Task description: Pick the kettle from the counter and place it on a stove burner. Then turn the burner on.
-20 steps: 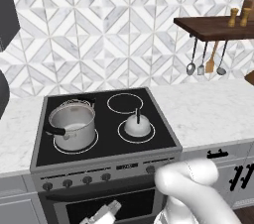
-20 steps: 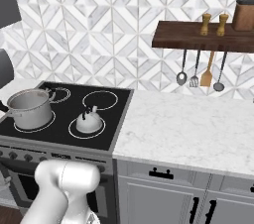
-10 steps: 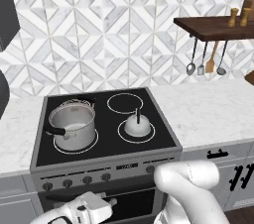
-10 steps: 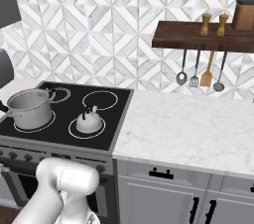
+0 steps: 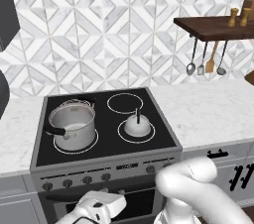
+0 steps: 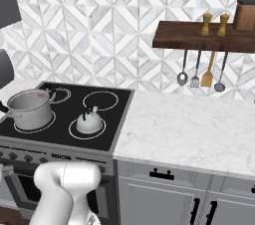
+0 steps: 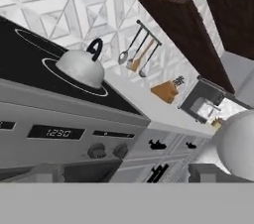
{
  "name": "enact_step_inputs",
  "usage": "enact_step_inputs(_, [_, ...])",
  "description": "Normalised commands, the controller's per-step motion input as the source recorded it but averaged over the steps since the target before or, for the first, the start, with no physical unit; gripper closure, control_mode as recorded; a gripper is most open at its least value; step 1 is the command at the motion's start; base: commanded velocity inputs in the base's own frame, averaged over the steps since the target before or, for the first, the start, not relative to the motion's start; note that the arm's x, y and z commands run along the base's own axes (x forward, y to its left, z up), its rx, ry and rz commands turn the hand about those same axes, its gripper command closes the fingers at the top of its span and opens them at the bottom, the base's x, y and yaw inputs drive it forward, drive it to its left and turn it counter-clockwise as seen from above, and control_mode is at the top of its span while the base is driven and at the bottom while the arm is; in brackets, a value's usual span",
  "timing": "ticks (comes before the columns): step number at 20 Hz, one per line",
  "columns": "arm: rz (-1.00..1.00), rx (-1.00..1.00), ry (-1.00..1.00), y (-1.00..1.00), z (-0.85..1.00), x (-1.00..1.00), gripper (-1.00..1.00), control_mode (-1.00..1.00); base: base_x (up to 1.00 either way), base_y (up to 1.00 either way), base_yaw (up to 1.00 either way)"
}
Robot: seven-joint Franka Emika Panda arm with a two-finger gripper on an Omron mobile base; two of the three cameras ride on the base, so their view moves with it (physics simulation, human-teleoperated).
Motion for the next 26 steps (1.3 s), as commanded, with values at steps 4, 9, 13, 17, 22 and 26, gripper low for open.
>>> enact_step_inputs(4, [0.24, 0.14, -0.18, -0.21, -0.23, 0.00, -1.00, -1.00, 0.00, 0.00, 0.00])
enact_step_inputs(9, [0.03, 0.09, -0.07, -0.03, -0.01, 0.00, -1.00, -1.00, 0.00, 0.00, 0.00])
enact_step_inputs(13, [0.02, 0.03, -0.09, 0.00, 0.00, 0.00, -1.00, -1.00, 0.00, 0.00, 0.00])
enact_step_inputs(17, [0.06, 0.00, -0.03, 0.01, 0.00, 0.00, -1.00, -1.00, 0.00, 0.00, 0.00])
enact_step_inputs(22, [0.18, 0.01, -0.01, 0.00, 0.00, 0.04, -1.00, -1.00, 0.00, 0.00, 0.00])
enact_step_inputs(26, [0.18, 0.06, 0.00, 0.00, 0.00, 0.19, -1.00, -1.00, 0.00, 0.00, 0.00])
